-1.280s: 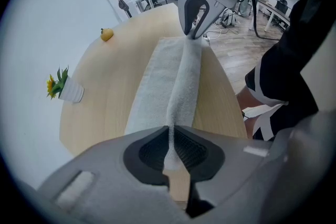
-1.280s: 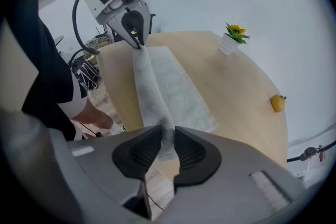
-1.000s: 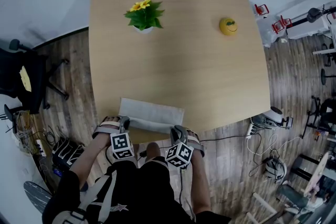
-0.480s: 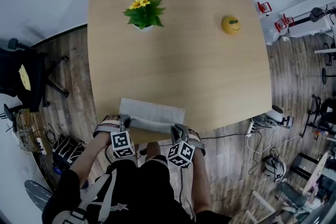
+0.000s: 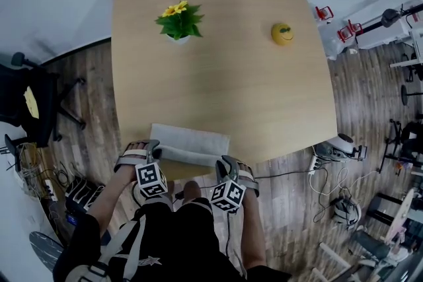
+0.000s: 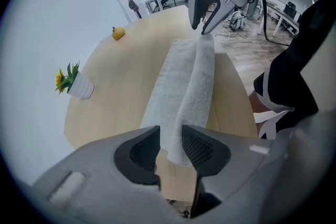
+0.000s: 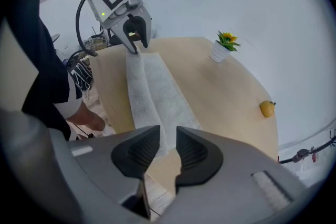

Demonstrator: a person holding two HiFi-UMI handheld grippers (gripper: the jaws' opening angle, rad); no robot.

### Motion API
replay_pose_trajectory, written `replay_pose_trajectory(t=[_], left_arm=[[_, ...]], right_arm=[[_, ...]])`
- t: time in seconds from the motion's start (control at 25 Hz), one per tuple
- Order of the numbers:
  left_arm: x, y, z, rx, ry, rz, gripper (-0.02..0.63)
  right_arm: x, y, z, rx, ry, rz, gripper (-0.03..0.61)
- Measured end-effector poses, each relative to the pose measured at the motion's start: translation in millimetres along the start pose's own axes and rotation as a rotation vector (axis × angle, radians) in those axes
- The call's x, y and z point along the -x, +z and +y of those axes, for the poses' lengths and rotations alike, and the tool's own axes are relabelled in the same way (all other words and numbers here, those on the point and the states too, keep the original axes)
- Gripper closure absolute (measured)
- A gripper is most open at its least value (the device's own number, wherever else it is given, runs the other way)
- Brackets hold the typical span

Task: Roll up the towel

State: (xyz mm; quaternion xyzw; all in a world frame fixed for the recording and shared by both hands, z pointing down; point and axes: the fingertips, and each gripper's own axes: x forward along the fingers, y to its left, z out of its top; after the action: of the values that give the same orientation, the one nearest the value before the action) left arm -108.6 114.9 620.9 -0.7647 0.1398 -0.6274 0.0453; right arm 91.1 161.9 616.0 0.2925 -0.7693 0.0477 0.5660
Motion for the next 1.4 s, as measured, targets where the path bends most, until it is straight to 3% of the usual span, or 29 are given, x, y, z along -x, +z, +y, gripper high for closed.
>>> replay_pose_trajectory(t=[0.52,1.4], left_arm=[[20,5,-27,-0.026,0.001,-0.008,0.465],[-18,-1,-46,-0.040,-0.052,0.012,0.477]], right_arm=[[15,-2,31,0.012,0.024,-0.019,0.463],[-19,-15,43,0.023,0.064,-0.002,0.454]])
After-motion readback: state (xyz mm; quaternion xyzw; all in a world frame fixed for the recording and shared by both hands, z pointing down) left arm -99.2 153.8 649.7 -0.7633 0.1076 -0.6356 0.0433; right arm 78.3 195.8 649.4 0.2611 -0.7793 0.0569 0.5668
